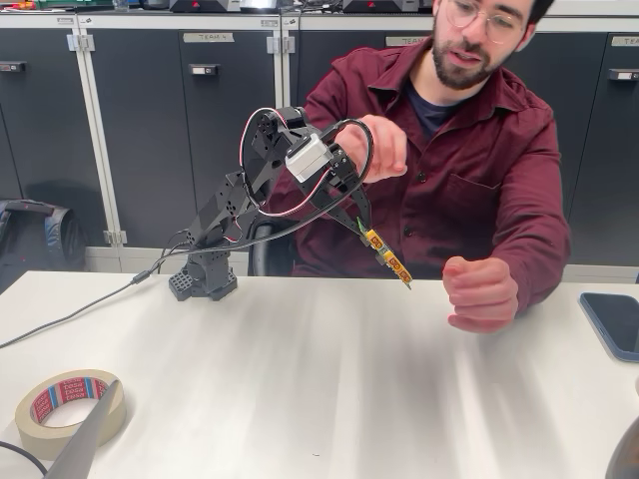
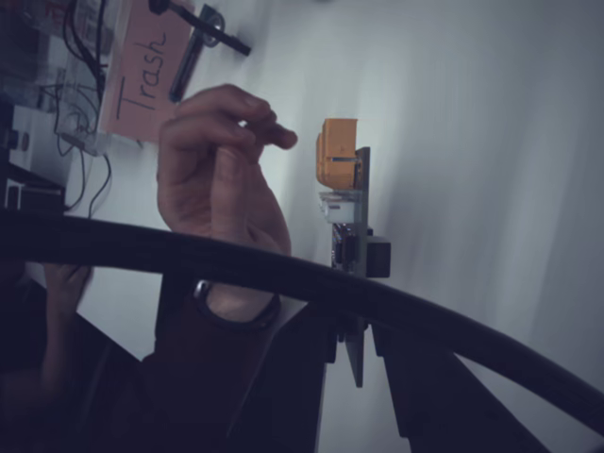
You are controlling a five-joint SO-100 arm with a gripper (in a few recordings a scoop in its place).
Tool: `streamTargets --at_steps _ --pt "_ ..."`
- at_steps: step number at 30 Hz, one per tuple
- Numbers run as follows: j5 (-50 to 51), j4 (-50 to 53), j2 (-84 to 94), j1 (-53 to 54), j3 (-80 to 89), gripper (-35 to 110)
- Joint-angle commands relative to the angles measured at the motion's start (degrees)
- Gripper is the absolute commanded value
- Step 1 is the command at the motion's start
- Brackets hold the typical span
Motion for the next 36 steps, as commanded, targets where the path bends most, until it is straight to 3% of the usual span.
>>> streamTargets --at_steps 1,9,14,36 --pt "5.0 -0.2 3.8 1.8 -2.3 -5" --pt "18.1 -7.9 2.6 4.1 -2.4 -5" --pt "26.5 -19.0 -2.0 6.8 -2.5 -5" --pt "20.6 -34.3 -6.6 4.0 -2.5 -5"
